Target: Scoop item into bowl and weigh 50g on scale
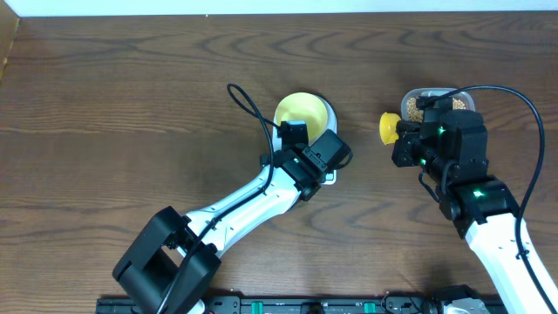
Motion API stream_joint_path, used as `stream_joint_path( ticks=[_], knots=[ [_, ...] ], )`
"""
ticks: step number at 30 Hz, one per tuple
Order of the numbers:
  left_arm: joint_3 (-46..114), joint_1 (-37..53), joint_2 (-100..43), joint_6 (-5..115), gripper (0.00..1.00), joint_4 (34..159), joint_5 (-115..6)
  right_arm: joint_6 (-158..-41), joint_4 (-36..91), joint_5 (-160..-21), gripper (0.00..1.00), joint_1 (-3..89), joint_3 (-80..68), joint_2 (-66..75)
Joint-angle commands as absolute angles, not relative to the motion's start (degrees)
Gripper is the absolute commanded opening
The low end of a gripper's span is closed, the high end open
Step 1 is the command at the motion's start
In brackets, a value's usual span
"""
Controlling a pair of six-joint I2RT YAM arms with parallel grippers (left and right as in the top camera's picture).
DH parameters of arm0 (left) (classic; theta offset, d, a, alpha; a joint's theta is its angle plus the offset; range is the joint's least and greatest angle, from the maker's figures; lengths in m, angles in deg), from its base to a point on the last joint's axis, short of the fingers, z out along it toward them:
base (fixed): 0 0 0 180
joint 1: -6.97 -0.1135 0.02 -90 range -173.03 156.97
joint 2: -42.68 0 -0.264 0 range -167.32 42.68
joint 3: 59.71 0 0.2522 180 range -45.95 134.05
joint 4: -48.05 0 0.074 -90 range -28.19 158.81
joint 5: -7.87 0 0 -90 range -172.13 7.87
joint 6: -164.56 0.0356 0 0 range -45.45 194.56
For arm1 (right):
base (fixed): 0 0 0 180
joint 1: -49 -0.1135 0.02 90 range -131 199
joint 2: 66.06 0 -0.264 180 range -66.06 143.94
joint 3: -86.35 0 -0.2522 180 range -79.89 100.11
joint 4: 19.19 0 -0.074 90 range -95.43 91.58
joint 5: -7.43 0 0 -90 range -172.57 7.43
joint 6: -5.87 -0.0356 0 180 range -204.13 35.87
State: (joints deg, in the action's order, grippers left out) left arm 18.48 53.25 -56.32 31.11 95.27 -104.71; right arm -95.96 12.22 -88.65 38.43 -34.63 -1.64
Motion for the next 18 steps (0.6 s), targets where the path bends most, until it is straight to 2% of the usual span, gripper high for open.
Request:
stream_joint_path(
  ticks=[1,18],
  knots=[
    [18.13,53.08,-55.80,31.42,0.88,95.59,-105.11,-94.19,12.03,-88.06,0.01,38.52,-33.71,-2.10],
    [18.02,53.08,-55.84,31.42,0.88,95.64,-105.06,-93.03,10.00,-88.09,0.01,38.52,-33.71,-2.08]
  ],
)
